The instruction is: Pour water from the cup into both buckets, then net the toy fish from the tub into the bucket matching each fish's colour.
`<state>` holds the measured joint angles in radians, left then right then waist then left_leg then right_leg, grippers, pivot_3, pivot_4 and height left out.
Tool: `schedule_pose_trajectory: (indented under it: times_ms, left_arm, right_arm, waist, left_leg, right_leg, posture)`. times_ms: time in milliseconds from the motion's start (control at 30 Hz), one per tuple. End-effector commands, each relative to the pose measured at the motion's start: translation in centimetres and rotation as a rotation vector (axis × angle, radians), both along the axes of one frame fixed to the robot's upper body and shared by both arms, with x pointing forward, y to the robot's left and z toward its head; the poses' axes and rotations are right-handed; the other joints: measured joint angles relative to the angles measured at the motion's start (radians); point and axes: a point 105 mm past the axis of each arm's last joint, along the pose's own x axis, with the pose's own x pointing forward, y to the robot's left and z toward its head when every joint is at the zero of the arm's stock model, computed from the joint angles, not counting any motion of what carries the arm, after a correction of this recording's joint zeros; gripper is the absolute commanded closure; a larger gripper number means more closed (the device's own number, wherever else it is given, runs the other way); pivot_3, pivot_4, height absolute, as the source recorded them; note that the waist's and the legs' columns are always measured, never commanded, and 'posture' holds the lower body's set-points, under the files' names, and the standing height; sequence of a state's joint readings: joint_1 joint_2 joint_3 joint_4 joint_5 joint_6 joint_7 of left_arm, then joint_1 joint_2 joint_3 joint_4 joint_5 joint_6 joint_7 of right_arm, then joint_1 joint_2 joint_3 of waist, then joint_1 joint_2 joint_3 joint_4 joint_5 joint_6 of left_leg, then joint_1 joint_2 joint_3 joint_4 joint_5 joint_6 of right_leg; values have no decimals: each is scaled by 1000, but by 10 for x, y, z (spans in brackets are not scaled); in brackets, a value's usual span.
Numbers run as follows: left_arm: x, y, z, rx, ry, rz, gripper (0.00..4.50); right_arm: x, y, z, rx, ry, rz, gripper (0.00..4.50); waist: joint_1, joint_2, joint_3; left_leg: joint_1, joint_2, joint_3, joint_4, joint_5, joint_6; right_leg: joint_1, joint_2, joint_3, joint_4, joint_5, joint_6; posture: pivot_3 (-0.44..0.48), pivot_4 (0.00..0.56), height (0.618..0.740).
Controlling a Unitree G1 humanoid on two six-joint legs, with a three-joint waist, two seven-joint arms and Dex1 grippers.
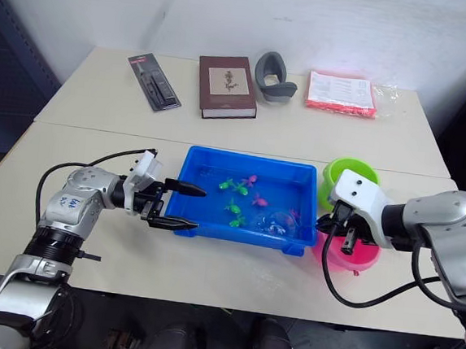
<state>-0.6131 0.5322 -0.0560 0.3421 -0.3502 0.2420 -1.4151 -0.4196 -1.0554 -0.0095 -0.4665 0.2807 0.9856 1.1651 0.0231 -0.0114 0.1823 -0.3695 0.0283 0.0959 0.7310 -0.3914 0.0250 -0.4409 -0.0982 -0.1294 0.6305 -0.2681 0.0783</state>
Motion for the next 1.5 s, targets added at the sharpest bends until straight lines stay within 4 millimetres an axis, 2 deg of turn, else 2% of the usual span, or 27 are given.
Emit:
schedule_pose_trajectory:
  times_ms: [33,300,467,533,733,967,1133,1300,1500]
  left_arm:
    - [-2,0,9,-17,-34,-8,63]
    - [-1,-1,11,-19,-41,-6,63]
    - [0,1,10,-10,-46,-2,63]
    - [0,1,10,-10,-45,0,63]
    - [0,3,10,-11,-47,6,63]
    - [1,3,10,-11,-52,9,63]
    - [3,3,12,-13,-60,6,63]
    - [4,1,14,-19,-68,-5,63]
    - [7,-4,20,-32,-75,-25,63]
  right_arm:
    - [2,-3,12,19,-56,-29,4500]
    - [4,-5,11,92,-43,-98,4500]
    - [8,-10,5,-51,-120,-63,4500]
    - [8,-5,1,-35,-111,-57,4500]
    - [6,1,0,88,-42,-110,4500]
    - [3,-5,5,284,78,-232,4500]
    - [-5,-10,15,425,131,-293,4500]
    - [-20,-16,26,538,137,-332,4500]
    - [-40,-24,27,613,80,-411,4500]
  waist:
    - [0,0,0]
    - [0,0,0]
    - [1,0,0]
    - [0,0,0]
    - [0,0,0]
    - [2,0,0]
    - [1,0,0]
    - [2,0,0]
    - [4,1,0]
  left_leg:
    - [0,0,0,0,0,0]
    - [0,0,0,0,0,0]
    - [0,0,0,0,0,0]
    - [0,0,0,0,0,0]
    - [0,0,0,0,0,0]
    - [0,0,0,0,0,0]
    - [0,0,0,0,0,0]
    - [0,0,0,0,0,0]
    - [0,0,-1,0,0,0]
  right_leg:
    - [0,0,0,0,0,0]
    - [0,0,0,0,0,0]
    - [0,0,0,0,0,0]
    - [0,0,0,0,0,0]
    - [0,0,0,0,0,0]
    - [0,0,0,0,0,0]
    - [0,0,0,0,0,0]
    - [0,0,0,0,0,0]
    - [0,0,0,0,1,0]
  posture:
    - [0,150,740]
    - [0,150,740]
    - [0,150,740]
    - [0,150,740]
    - [0,150,740]
    - [0,150,740]
    - [0,150,740]
    - [0,150,740]
    - [0,150,740]
